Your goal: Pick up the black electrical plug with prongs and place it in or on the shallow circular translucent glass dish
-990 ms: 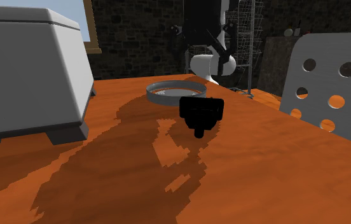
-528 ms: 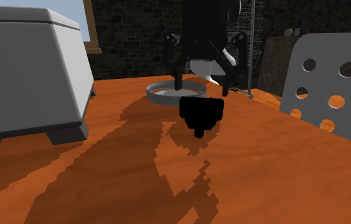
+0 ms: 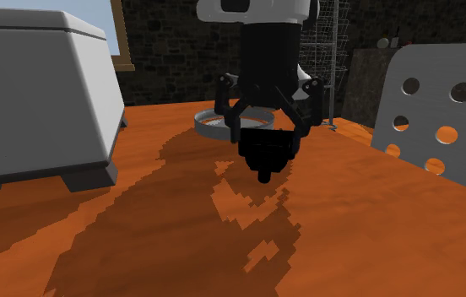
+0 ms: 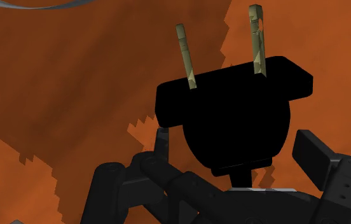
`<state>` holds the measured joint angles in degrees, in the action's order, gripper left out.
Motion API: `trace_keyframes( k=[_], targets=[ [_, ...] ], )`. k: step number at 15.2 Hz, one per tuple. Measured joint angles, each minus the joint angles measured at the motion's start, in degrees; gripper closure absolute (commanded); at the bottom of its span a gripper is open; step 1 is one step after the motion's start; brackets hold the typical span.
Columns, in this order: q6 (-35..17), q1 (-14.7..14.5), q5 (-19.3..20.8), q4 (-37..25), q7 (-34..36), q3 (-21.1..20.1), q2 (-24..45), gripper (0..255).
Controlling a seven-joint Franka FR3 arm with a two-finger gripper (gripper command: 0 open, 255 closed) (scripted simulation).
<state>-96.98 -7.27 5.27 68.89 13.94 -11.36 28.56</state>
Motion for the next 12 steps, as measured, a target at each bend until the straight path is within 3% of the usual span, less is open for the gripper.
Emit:
trace_keyframes(
  k=[5, 6, 12],
  targets=[
    [-0.18, -0.02, 0.00, 0.16, 0.05, -0.01, -0.02, 0],
    [-0.18, -0.02, 0.01, 0.16, 0.05, -0.01, -0.02, 255],
    [-0.20, -0.03, 0.00, 0.14, 0.04, -0.02, -0.03, 255]
  ],
)
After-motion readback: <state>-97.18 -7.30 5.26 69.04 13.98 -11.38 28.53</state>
